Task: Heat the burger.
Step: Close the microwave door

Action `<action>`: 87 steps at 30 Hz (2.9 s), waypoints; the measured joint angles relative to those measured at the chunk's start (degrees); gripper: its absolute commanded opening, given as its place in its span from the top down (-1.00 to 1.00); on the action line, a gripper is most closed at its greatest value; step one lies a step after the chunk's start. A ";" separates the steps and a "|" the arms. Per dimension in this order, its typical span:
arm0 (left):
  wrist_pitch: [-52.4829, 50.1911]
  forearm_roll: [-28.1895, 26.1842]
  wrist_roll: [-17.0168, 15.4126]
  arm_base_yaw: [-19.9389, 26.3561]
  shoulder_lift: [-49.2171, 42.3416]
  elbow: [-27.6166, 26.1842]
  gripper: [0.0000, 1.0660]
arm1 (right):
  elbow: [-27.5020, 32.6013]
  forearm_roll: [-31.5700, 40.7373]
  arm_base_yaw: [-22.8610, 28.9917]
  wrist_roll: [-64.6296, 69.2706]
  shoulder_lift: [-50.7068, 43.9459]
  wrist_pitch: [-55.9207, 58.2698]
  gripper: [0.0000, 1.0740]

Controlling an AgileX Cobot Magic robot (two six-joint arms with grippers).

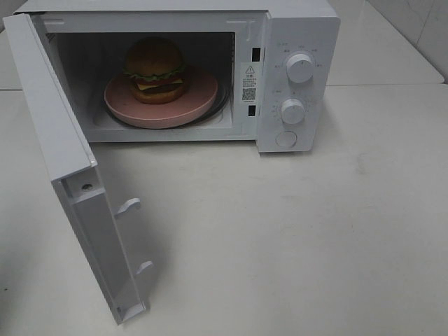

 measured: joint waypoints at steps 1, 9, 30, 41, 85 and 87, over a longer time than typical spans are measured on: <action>0.00 0.00 0.00 0.00 0.00 0.00 1.00 | 0.00 0.00 0.00 0.00 0.00 0.00 -0.42; -23.78 -0.34 4.81 0.00 9.45 8.14 1.00 | 0.00 0.00 0.00 0.00 0.00 0.00 -0.42; -66.92 22.75 -9.97 0.00 32.26 16.73 1.00 | 0.00 0.00 0.00 -0.06 0.00 0.00 -0.42; -88.41 44.23 -20.28 0.00 48.13 16.67 1.00 | 0.00 0.00 0.00 -0.06 0.00 0.00 -0.42; -78.44 -4.18 1.89 -38.67 70.93 -13.06 1.00 | 0.00 0.06 0.00 -0.06 0.00 0.00 -0.42; -77.69 -6.25 3.95 -39.53 71.91 -15.07 1.00 | 0.00 0.06 0.00 -0.06 0.00 0.00 -0.42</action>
